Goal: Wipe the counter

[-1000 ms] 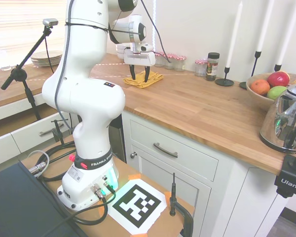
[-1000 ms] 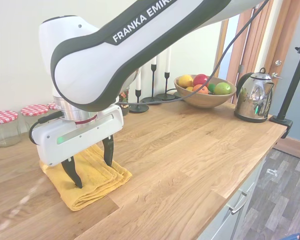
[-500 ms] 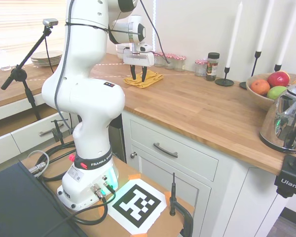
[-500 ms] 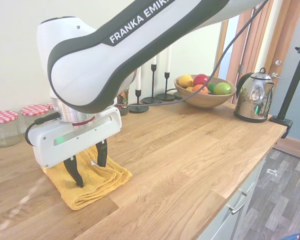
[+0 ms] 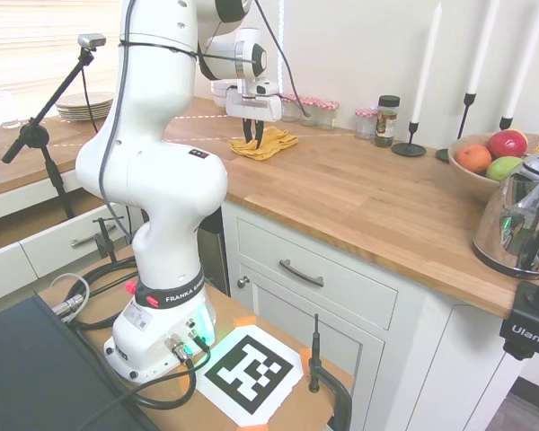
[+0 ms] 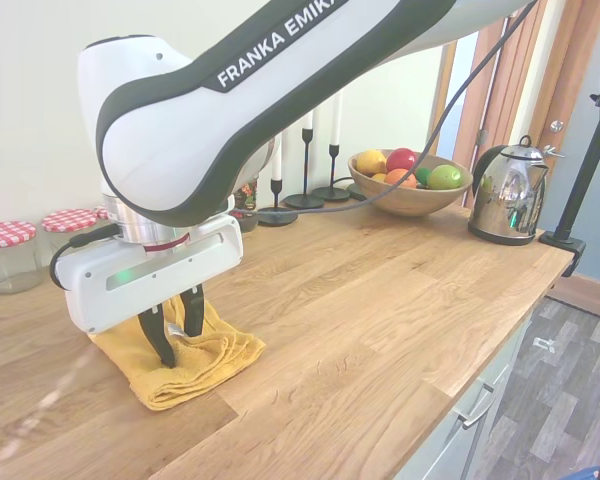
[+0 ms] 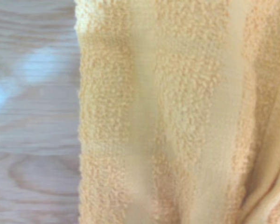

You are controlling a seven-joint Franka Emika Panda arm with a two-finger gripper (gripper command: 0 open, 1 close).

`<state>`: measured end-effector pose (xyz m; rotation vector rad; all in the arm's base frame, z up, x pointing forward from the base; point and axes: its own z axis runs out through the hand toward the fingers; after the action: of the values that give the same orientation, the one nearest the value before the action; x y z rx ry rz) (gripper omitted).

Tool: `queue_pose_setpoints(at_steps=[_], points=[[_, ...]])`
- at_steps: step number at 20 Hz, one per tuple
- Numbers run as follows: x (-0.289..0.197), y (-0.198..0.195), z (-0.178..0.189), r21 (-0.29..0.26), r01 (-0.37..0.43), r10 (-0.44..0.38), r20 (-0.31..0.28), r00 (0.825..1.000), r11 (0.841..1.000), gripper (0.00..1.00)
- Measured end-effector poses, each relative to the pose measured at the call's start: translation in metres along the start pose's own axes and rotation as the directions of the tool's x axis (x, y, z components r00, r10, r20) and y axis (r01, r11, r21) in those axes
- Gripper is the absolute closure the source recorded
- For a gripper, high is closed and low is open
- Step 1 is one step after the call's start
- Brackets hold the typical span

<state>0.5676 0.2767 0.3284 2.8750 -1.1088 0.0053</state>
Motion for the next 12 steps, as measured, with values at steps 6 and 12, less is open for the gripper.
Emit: queue_pose_setpoints(at_steps=[6, 12], points=[[0.0018, 0.0006, 0.0, 0.0, -0.003, 0.003, -0.001, 1.0, 1.0, 1.0], [0.0043, 0.0016, 0.0001, -0.001, -0.008, 0.008, -0.002, 1.0, 1.0, 1.0]])
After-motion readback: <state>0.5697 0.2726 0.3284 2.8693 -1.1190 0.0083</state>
